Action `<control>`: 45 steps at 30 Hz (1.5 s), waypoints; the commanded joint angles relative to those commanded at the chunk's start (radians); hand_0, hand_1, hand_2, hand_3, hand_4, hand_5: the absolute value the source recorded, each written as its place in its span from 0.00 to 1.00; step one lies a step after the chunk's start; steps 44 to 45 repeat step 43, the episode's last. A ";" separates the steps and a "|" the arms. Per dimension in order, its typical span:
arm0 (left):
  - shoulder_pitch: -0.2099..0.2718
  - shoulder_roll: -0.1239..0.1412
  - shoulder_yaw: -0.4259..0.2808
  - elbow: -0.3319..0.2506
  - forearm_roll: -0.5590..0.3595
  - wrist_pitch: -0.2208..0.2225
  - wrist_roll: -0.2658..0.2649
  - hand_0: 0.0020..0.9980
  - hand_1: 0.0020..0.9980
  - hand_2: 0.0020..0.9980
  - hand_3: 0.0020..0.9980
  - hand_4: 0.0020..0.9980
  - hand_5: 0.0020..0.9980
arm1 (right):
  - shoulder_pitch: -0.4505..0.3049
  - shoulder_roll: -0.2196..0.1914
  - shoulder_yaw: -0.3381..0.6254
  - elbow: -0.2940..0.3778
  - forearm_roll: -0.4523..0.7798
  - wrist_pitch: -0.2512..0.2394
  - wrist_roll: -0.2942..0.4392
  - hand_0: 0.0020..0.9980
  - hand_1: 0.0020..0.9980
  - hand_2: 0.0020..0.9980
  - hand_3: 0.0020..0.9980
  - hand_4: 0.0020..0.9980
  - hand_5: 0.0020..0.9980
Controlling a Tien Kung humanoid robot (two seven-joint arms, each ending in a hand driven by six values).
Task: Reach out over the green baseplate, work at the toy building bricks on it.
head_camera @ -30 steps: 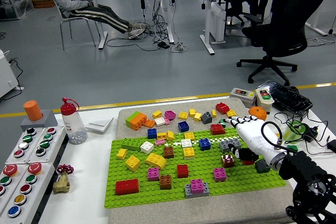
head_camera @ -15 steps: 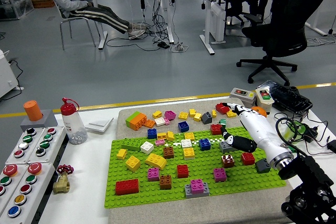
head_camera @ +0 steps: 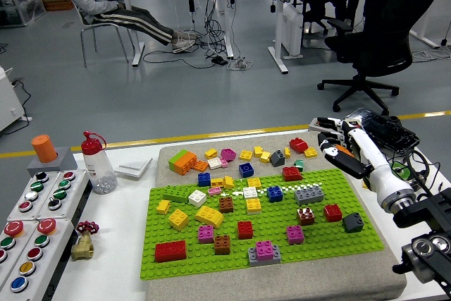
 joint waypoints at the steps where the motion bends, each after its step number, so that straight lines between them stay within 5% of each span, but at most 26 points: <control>1: 0.000 0.000 0.000 0.000 0.000 0.000 -0.001 0.66 0.62 0.62 0.46 0.37 1.00 | -0.004 0.001 0.021 -0.004 0.036 0.018 -0.004 0.80 0.77 0.81 0.79 0.48 0.56; 7: 0.000 -0.001 -0.001 0.001 0.002 0.000 -0.003 0.66 0.62 0.62 0.46 0.37 1.00 | -0.024 0.002 0.116 -0.029 0.264 0.071 -0.021 0.76 0.74 0.76 0.72 0.48 0.56; 24: 0.006 -0.005 0.003 0.000 -0.004 0.001 -0.004 0.66 0.62 0.62 0.46 0.37 1.00 | -0.052 0.006 0.158 -0.069 0.803 0.071 0.001 0.78 0.75 0.77 0.73 0.48 0.54; 45: 0.007 -0.004 0.001 0.000 0.000 -0.001 -0.003 0.66 0.62 0.62 0.46 0.37 1.00 | -0.062 0.012 0.167 -0.089 0.879 0.073 0.017 0.79 0.76 0.78 0.74 0.48 0.54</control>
